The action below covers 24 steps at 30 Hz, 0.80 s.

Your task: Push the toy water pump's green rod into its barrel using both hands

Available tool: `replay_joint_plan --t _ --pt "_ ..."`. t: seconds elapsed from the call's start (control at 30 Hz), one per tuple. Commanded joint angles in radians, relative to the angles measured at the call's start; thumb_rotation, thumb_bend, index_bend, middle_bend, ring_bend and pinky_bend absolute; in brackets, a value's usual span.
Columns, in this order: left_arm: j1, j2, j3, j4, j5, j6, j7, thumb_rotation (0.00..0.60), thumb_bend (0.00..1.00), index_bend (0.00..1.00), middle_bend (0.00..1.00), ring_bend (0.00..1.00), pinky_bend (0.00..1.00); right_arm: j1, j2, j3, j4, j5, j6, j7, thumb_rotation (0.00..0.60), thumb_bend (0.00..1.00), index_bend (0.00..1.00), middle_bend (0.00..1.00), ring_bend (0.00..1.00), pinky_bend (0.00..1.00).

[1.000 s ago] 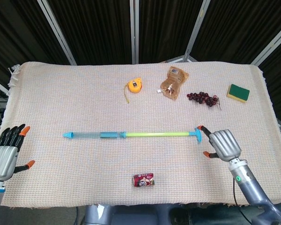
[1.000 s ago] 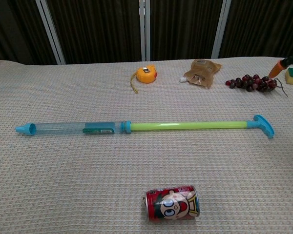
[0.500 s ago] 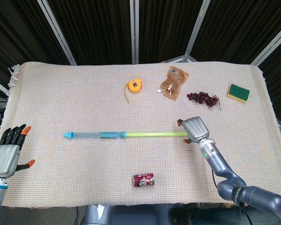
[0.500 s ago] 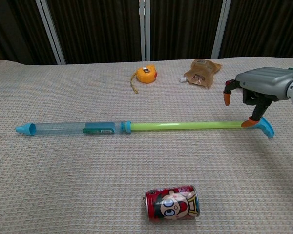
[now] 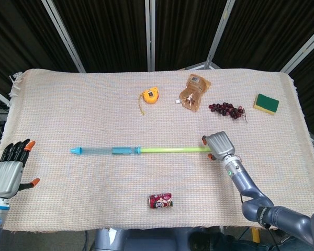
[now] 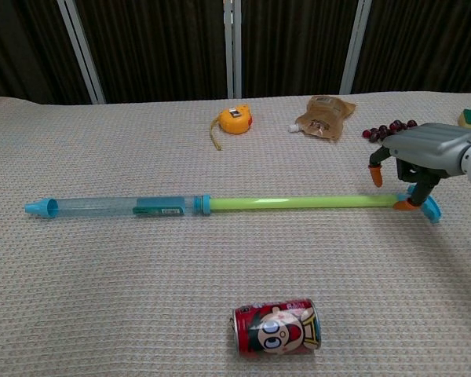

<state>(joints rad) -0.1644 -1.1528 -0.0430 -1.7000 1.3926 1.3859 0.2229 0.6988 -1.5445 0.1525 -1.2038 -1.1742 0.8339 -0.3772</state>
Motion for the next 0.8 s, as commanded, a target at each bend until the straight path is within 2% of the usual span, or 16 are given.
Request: replay_joint_plan --t 0.03,0.5,0.8 --pt "-0.001 -0.002 0.000 0.001 0.000 -0.001 0.003 0.600 0.00 0.00 0.00 0.00 0.00 0.004 -0.007 -0.005 0.013 0.006 -0.008 -0.004 0.600 0.17 0.47 1.00 1.00 1.00" --pt "-0.008 -0.013 -0.001 0.012 -0.010 -0.018 0.014 0.600 0.00 0.00 0.00 0.00 0.00 0.017 -0.052 -0.020 0.102 0.013 -0.018 -0.010 0.600 0.19 0.48 1.00 1.00 1.00" --pt "-0.013 -0.022 0.002 0.019 -0.016 -0.032 0.019 0.600 0.00 0.00 0.00 0.00 0.00 0.022 -0.063 -0.017 0.119 0.032 -0.026 -0.018 0.600 0.23 0.53 1.00 1.00 1.00"
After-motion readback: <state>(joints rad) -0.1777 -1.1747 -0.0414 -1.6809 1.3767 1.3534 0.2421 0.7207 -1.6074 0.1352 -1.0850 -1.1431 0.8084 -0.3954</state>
